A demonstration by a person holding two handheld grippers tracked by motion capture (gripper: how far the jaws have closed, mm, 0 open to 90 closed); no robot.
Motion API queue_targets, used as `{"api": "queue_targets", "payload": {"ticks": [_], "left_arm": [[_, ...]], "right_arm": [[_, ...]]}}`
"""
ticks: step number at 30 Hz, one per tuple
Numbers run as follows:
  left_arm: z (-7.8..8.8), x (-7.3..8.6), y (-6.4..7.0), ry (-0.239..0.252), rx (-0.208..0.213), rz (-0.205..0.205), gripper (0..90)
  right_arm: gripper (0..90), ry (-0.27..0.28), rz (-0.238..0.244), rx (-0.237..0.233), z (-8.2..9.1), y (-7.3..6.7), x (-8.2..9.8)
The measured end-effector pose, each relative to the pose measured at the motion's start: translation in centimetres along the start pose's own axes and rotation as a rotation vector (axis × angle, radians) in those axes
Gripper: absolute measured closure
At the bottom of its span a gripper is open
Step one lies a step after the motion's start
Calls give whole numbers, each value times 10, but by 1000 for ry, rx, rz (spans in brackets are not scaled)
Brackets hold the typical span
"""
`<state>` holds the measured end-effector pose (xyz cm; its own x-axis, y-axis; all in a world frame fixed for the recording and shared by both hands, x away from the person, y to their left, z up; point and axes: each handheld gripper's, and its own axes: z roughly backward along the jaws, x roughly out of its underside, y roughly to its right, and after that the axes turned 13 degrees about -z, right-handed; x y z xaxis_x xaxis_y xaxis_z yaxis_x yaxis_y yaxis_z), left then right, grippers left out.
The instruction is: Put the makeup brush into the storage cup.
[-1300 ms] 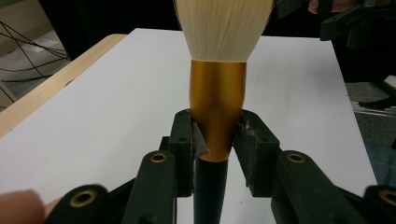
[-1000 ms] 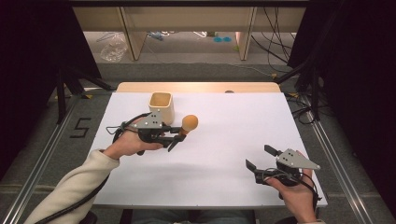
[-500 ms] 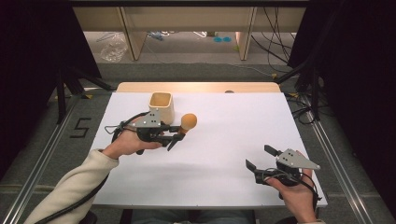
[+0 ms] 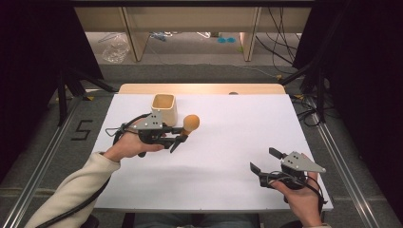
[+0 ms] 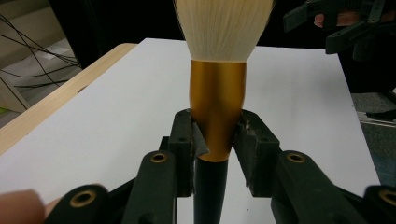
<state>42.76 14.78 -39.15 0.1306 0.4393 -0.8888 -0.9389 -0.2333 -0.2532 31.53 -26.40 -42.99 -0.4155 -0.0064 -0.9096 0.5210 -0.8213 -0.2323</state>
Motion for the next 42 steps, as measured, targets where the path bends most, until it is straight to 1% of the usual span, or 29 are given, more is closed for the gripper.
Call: {"api": "queue_targets", "payload": {"ticks": [3,4,6,7,10,11,12,13,15,16,18,19,20,22,23,24,25,26,27,28,29,30,31,32,33,34,40,42], "left_arm": [[1,0,-1,1,-2,0,690],[1,1,0,2,-4,14,690],[1,1,0,3,-6,14,690],[1,1,-1,5,-5,2,690],[2,1,-1,7,-9,6,690],[2,1,-1,7,-12,19,690],[2,1,-2,8,-9,4,690],[3,1,-2,11,-11,9,690],[3,1,-2,12,-16,15,690],[3,1,-2,13,-19,16,690],[4,0,-3,16,-19,10,690],[4,0,-3,19,-21,16,691],[4,0,-4,20,-23,13,690],[5,0,-3,22,-30,26,690],[5,0,-3,23,-32,26,690],[5,0,-4,24,-30,16,690],[5,0,-4,24,-32,20,690],[5,0,-4,25,-35,19,690],[5,0,-5,26,-35,19,690],[5,0,-5,28,-36,18,690],[6,0,-5,30,-39,26,690],[6,0,-6,33,-37,20,690],[6,0,-6,33,-42,22,690],[6,0,-5,34,-44,33,690],[7,0,-6,37,-48,33,690],[7,0,-7,37,-48,21,690],[8,0,-8,42,-57,27,690],[8,0,-9,45,-58,30,690]], "right_arm": [[146,0,1,0,0,0,0],[146,1,-1,-1,0,0,0],[146,1,-1,0,0,0,0],[146,0,0,0,0,0,0],[146,0,-1,1,0,0,0],[146,0,-1,-1,0,0,0],[146,0,-1,0,0,0,0],[146,4,-3,-6,0,0,0],[146,-3,-1,1,0,0,0],[146,2,-3,-3,0,0,0],[146,5,-5,-8,-1,0,0],[146,5,-5,-8,-1,0,0],[146,-1,-1,0,0,0,0],[146,-1,-1,0,0,0,0],[146,-3,-5,-1,0,0,0],[146,-4,2,6,0,0,0],[146,10,2,7,-1,0,0],[146,9,1,4,-1,0,0],[146,-4,-2,1,0,0,0],[146,-3,-5,0,0,0,0],[146,1,2,5,0,0,0],[146,1,3,5,0,0,0],[146,1,1,4,0,0,0],[146,-2,-1,0,0,0,0],[146,9,1,4,-1,0,0],[146,9,1,4,-1,0,0],[146,3,1,5,0,1,0],[146,9,1,7,-1,0,0]]}}
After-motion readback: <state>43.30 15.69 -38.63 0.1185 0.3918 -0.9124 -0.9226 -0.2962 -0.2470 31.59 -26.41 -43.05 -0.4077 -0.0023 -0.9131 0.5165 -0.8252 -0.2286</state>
